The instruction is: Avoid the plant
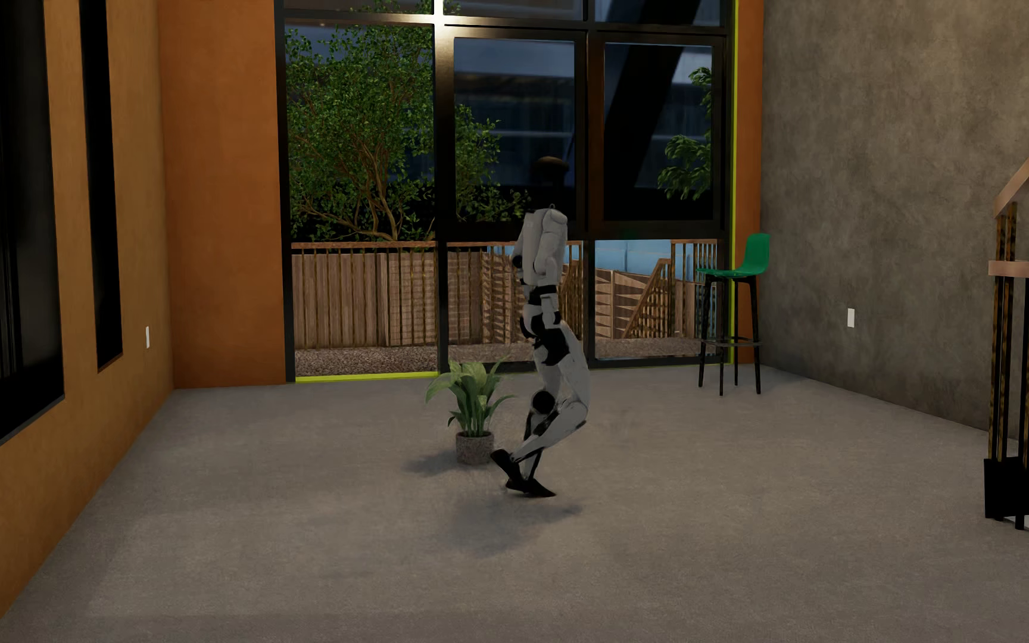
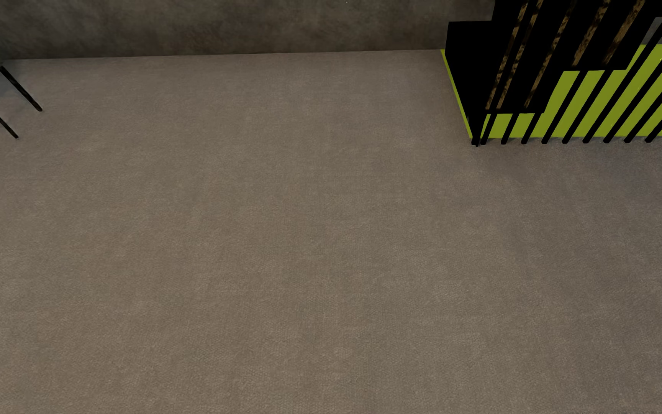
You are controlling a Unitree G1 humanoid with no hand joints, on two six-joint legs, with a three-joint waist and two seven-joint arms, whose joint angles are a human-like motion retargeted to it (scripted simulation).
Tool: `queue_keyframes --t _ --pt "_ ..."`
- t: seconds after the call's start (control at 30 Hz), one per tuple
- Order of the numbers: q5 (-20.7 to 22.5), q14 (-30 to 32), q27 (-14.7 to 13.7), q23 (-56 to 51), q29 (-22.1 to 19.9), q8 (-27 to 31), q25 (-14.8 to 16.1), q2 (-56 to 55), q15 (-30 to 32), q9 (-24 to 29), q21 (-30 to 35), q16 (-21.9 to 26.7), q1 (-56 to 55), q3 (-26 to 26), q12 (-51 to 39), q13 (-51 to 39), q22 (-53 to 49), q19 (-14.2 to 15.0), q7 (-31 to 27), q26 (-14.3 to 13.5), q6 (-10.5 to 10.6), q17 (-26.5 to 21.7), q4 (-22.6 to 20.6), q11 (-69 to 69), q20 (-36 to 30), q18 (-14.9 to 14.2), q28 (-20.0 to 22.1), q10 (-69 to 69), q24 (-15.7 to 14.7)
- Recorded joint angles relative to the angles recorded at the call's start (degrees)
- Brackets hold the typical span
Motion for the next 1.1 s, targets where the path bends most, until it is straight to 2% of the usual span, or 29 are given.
queue_keyframes --t 0.07,0.1,0.13,0.2,0.23,0.27,0.3,0.37,0.4,0.43,0.5,0.57,0.67,0.7,0.77,0.8,0.83,0.9,0.93,0.97,1.03,1.1 --pt "0.01 -3.68 0.0 -4.02 0.0 0.0 0.0 -7.76 1.95 -1.55 -5.47 -0.3 3.66 -2.09 -1.19 0.44 -3.98 0.0 0.0 0.0 0.8 0.6 -0.27 -11.34 2.67 0.0 0.0 -1.55 0.0" --pt "0.08 -14.43 0.0 -5.35 0.0 0.0 0.0 -9.31 4.32 -1.92 -6.65 -0.47 6.13 -3.03 -1.55 0.39 -5.46 0.0 0.0 0.0 1.44 0.94 -0.5 -20.84 3.45 0.0 0.0 -3.08 0.0" --pt "0.43 -18.73 0.0 -5.97 0.0 0.0 0.0 -8.91 6.92 -2.05 -6.73 -0.64 9.05 -3.82 -1.6 0.1 -6.32 0.0 0.0 0.0 2.1 1.24 -0.48 -32.11 3.85 0.0 0.0 -5.02 0.0" --pt "2.12 -21.4 0.0 -5.55 0.0 0.0 0.0 -5.34 6.75 -2.13 -5.32 -0.98 13.04 -5.65 -1.38 -0.63 -5.5 0.0 0.0 0.0 3.87 1.66 0.94 -51.26 2.87 0.0 0.0 -5.4 0.0" --pt "2.34 -21.8 0.0 -4.98 0.0 0.0 0.0 -4.18 10.48 -2.07 -4.42 -1.24 14.3 -6.19 -1.35 -0.73 -3.89 0.0 0.0 0.0 4.66 1.75 1.81 -59.73 1.59 0.0 0.0 -4.63 0.0" --pt "2.27 -18.03 0.0 -3.91 0.0 0.0 0.0 -4.42 12.21 -2.29 -3.13 -1.39 15.61 -6.41 -1.11 -0.98 -1.86 0.0 0.0 0.0 4.77 1.87 2.13 -59.48 0.08 0.0 0.0 -0.91 0.0" --pt "2.34 -14.46 0.0 -2.34 0.0 0.0 0.0 -5.08 10.75 -3.04 -1.19 -1.71 15.66 -6.5 -0.75 -1.51 1.0 0.0 0.0 0.0 4.94 2.12 2.51 -51.98 -1.46 0.0 0.0 1.03 0.0" --pt "3.38 2.89 0.0 1.0 0.0 0.0 0.0 -3.52 8.82 -3.85 3.56 -2.72 12.0 -5.97 0.2 -2.14 8.41 0.0 0.0 0.0 5.83 1.86 5.67 -47.74 -7.22 0.0 0.0 10.16 0.0" --pt "3.95 10.89 0.0 0.81 0.0 0.0 0.0 0.88 6.41 -3.01 3.89 -2.32 8.64 -5.82 1.47 -1.56 9.89 0.0 0.0 0.0 5.18 1.41 7.47 -48.34 -9.2 0.0 0.0 18.48 0.0" --pt "4.56 15.87 0.0 -1.12 0.0 0.0 0.0 8.29 3.43 -0.38 4.07 -1.37 6.64 -5.64 3.01 -0.23 9.28 0.0 0.0 0.0 4.63 0.45 8.53 -49.57 -10.07 0.0 0.0 27.8 0.0" --pt "6.02 20.75 0.0 -2.01 0.0 0.0 0.0 20.42 -1.06 3.56 3.93 -0.64 1.8 -1.83 4.25 0.87 7.71 0.0 0.0 0.0 3.71 -1.11 9.71 -52.42 -9.63 0.0 0.0 38.73 0.0" --pt "5.78 19.61 0.0 -0.89 0.0 0.0 0.0 29.43 5.8 5.45 2.61 -0.15 -2.39 3.15 5.29 0.77 4.99 0.0 0.0 0.0 1.61 -2.03 8.35 -58.24 -6.74 0.0 0.0 33.17 0.0" --pt "6.11 13.02 0.0 -2.49 0.0 0.0 0.0 38.2 -2.09 5.85 -1.74 0.26 -4.66 7.49 5.58 -0.28 1.47 0.0 0.0 0.0 -0.19 -3.57 4.94 -60.32 -3.43 0.0 0.0 5.8 0.0" --pt "6.75 2.04 0.0 -3.0 0.0 0.0 0.0 40.03 -2.94 5.81 -3.12 -0.11 -3.53 8.08 5.18 -1.13 1.84 0.0 0.0 0.0 -0.1 -4.06 3.62 -60.15 -3.64 0.0 0.0 -2.98 0.0" --pt "8.69 -0.7 0.0 -3.7 0.0 0.0 0.0 43.16 -0.04 5.23 -5.55 -0.67 -1.2 8.19 5.0 -3.2 3.53 0.0 0.0 0.0 0.78 -4.29 2.93 -59.54 -5.53 0.0 0.0 0.99 0.0" --pt "8.31 7.29 0.0 -4.48 0.0 0.0 0.0 44.35 -5.98 4.84 -7.53 -0.66 -2.41 8.73 5.26 -3.44 4.54 0.0 0.0 0.0 0.74 -3.84 3.63 -54.32 -6.89 0.0 0.0 -10.02 0.0" --pt "6.96 9.67 0.0 -5.32 0.0 0.0 0.0 44.52 -6.85 4.12 -8.97 -0.55 -3.38 9.05 5.87 -3.37 5.62 0.0 0.0 0.0 -0.17 -2.88 3.73 -51.23 -7.87 0.0 0.0 -7.76 0.0" --pt "2.34 28.85 0.0 -5.97 0.0 0.0 0.0 39.93 2.79 2.68 -8.89 0.38 -7.03 7.98 5.88 -2.81 8.77 0.0 0.0 0.0 -2.41 -0.14 3.27 -37.09 -11.23 0.0 0.0 0.69 0.0" --pt "-0.88 27.73 0.0 -5.95 0.0 0.0 0.0 35.24 8.47 2.66 -7.54 0.87 -5.7 7.87 4.98 -2.41 9.85 0.0 0.0 0.0 -2.91 1.01 1.48 -26.48 -12.44 0.0 0.0 2.17 0.0" --pt "-3.19 23.39 0.0 -5.32 0.0 0.0 0.0 27.88 10.62 2.57 -4.78 1.23 -3.93 8.6 3.82 -2.73 10.15 0.0 0.0 0.0 -3.21 1.83 0.48 -15.34 -12.62 0.0 0.0 2.04 0.0" --pt "-3.39 12.53 0.0 -4.19 0.0 0.0 0.0 13.55 2.7 2.01 0.7 1.42 -1.17 8.24 1.45 -3.59 9.38 0.0 0.0 0.0 -2.58 2.87 -0.05 -1.47 -9.49 0.0 0.0 1.45 0.0" --pt "-0.99 3.41 0.0 -4.66 0.0 0.0 0.0 4.97 -1.21 1.37 2.53 1.21 3.28 5.45 0.61 -2.4 6.0 0.0 0.0 0.0 -0.78 2.96 0.02 -5.99 -4.45 0.0 0.0 0.49 0.0"
